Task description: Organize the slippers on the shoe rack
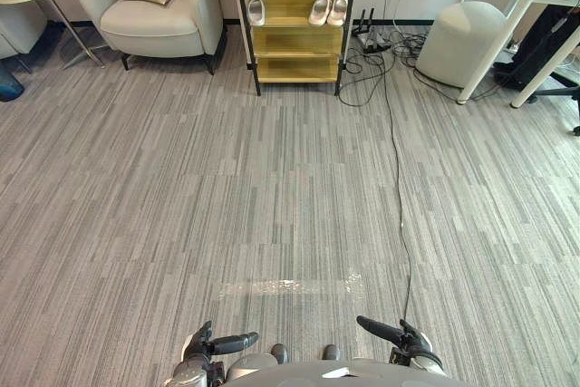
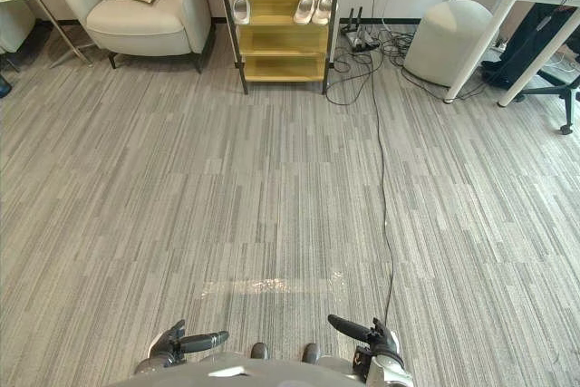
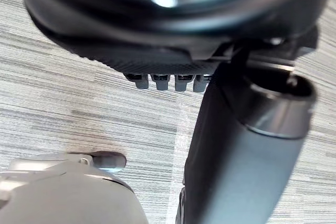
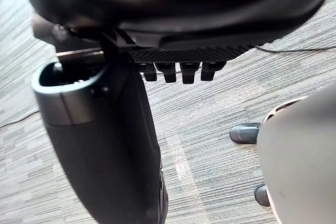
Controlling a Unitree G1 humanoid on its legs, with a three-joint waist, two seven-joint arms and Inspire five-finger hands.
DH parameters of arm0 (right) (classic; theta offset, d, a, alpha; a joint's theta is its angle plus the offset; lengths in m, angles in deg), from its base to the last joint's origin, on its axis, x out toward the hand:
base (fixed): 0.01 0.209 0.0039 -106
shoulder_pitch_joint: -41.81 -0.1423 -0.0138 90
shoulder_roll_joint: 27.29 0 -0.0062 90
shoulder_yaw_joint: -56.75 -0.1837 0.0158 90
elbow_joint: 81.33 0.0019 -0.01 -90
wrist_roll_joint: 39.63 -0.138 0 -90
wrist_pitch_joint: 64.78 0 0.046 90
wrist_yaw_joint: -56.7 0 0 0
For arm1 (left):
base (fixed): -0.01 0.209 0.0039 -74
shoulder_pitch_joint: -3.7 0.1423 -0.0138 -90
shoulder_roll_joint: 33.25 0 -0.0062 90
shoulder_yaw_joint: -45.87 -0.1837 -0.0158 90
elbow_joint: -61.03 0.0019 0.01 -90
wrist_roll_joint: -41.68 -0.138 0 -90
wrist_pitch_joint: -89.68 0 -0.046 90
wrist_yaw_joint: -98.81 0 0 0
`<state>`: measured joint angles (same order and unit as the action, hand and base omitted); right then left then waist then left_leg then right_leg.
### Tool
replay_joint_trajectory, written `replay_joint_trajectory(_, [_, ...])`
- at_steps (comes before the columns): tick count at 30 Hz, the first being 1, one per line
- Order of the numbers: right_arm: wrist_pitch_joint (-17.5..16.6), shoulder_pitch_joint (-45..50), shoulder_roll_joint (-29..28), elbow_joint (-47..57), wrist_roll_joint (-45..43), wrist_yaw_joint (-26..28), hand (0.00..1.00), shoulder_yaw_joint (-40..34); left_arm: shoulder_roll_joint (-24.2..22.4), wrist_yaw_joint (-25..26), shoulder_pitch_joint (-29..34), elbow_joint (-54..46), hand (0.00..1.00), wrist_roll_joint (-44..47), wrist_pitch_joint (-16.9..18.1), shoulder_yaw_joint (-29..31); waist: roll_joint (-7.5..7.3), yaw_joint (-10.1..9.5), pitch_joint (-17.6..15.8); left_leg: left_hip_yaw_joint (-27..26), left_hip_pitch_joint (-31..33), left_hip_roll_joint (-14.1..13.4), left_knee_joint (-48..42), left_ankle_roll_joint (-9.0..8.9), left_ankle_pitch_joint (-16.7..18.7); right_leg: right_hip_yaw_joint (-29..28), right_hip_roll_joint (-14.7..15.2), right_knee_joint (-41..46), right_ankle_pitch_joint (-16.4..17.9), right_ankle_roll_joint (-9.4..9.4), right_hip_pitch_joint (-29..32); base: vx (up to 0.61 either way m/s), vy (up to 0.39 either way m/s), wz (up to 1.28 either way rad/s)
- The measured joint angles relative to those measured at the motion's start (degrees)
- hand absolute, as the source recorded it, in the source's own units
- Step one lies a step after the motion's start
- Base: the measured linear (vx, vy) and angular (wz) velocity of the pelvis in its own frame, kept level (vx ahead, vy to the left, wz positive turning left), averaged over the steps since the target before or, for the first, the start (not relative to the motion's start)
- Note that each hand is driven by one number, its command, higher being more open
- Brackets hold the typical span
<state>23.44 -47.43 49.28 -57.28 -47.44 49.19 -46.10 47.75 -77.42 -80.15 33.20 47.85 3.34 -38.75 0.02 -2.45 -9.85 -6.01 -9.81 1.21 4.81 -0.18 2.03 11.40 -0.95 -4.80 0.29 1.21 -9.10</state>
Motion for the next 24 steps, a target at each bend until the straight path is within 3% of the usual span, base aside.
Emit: replay_joint_trajectory(24, [0.5,0.1,-0.2,0.1,1.1,0.0,1.0,0.0,0.1,0.1,0.2,0.0,1.0,-0.2,0.0,0.0,-0.24,-0.26,1.1,-1.1,1.1,0.1,0.0,-0.02,0.1,-0.9,0.2,0.0,0.0,0.1,1.4,-0.02,-0.008,-0.02])
